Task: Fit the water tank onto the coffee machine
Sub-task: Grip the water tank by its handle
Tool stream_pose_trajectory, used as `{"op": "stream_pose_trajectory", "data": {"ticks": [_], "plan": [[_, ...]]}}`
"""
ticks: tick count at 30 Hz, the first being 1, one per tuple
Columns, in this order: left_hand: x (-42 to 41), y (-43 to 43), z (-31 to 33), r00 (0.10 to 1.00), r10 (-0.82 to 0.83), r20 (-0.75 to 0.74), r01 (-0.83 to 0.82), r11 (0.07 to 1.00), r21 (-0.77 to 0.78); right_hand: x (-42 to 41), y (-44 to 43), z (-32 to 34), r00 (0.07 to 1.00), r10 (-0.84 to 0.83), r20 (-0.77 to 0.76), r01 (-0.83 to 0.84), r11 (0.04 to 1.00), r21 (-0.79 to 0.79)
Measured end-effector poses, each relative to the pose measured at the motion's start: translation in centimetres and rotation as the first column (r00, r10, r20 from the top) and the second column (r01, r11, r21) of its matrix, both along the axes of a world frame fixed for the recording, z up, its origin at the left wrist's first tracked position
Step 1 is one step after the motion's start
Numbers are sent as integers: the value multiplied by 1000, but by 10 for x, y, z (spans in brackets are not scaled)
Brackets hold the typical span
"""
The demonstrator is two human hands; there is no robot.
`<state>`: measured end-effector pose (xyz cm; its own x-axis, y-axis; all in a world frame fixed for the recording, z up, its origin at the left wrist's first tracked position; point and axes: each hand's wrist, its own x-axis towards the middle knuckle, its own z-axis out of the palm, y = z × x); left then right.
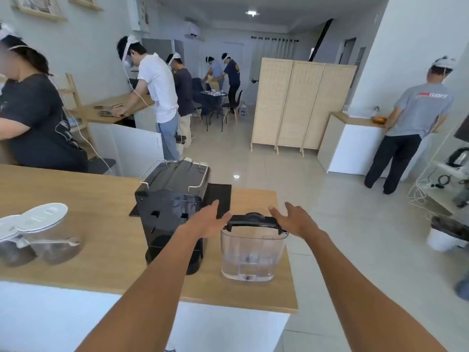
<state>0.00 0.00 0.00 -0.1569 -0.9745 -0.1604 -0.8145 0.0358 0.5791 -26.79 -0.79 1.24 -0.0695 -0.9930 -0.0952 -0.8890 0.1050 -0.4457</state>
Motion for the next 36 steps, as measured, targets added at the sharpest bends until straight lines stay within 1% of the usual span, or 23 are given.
{"op": "stream_pose_trajectory", "data": {"ticks": [3, 6, 8, 10, 14, 16, 19, 21, 23, 27, 32, 36], "plan": [[-6, 1, -16, 991, 112, -78, -103, 989, 109, -2, 3, -20, 998, -29, 63, 27, 999, 32], [-14, 2, -26, 958, 191, -212, -150, 970, 193, -2, 5, -33, 976, -98, 195, 91, 995, 44], [-19, 2, -29, 939, 206, -275, -149, 965, 214, -2, 7, -37, 952, -137, 274, 136, 990, 24], [-22, 3, -35, 917, 220, -331, -153, 964, 218, -2, 9, -44, 933, -138, 334, 138, 990, 24], [-24, 3, -44, 870, 270, -412, -204, 959, 197, -2, 12, -49, 892, -98, 442, 111, 994, -2], [-23, 2, -47, 847, 260, -463, -202, 964, 172, 0, 16, -50, 872, -85, 481, 110, 994, -24], [-21, 4, -46, 817, 254, -517, -214, 967, 138, 0, 21, -52, 855, -60, 514, 116, 990, -77], [-20, 9, -46, 807, 241, -540, -231, 969, 87, -1, 25, -52, 850, -36, 525, 120, 984, -128], [-19, 12, -45, 800, 223, -557, -244, 969, 37, -2, 27, -53, 846, -16, 533, 122, 979, -165], [-22, 20, -43, 786, 264, -560, -330, 944, -18, -4, 29, -56, 819, 12, 574, 132, 969, -209], [-26, 24, -43, 772, 309, -556, -404, 913, -53, -8, 28, -59, 770, 36, 637, 152, 960, -237], [-30, 26, -42, 743, 351, -569, -471, 879, -72, -10, 30, -55, 731, 65, 679, 158, 952, -261]]}}
